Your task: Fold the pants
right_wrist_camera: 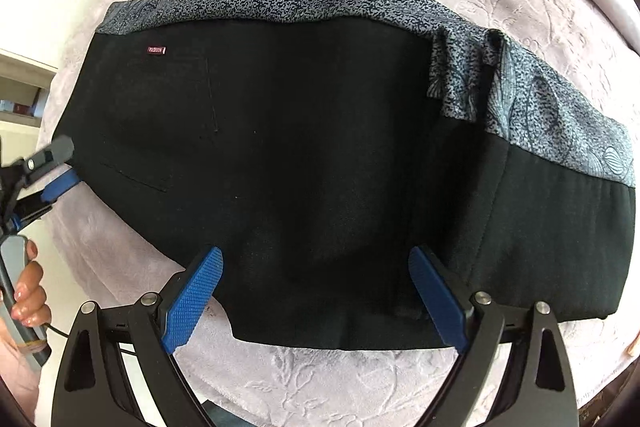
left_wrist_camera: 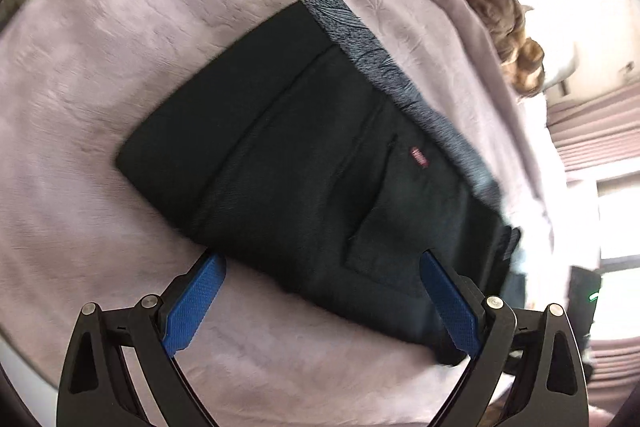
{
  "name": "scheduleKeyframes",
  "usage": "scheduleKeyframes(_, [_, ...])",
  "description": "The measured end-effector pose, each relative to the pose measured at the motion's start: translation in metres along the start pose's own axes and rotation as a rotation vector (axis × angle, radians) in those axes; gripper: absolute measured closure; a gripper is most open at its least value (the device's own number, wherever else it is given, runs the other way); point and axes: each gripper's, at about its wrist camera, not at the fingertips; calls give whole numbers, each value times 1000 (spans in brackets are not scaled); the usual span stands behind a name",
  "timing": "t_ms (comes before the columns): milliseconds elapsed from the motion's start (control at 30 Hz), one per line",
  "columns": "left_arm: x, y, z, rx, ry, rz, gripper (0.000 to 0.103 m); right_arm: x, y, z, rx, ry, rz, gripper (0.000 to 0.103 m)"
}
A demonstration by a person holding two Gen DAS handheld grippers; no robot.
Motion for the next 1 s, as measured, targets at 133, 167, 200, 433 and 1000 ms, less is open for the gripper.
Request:
scheduleKeyframes(133, [9,-9,-7,-77,76,-4,5,-8,1,0,-9,7,0,7])
scheduleKeyframes(167, [10,-10,-9,-85,88,-3,5,-9,1,-1,-11,9,0,7])
scheduleKeyframes(200, [13,-11,-11,-90,99,-3,5,-13,-1,-3,-11,10,2,7])
scheduleKeyframes(433, [7,0,23,-36,25,74,5,-17,-5,-14,-7,24,-2,3])
scheduleKeyframes(1000, [-31,-13,103,422,-456,342,68,71,87,-16,269,18,148,5])
Point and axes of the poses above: each gripper's, at about its wrist camera, not at the fingertips, and y roughly against the way its jaws point, z to its right, x to its top, and after that the axes turned 9 degrees about y, right-handed
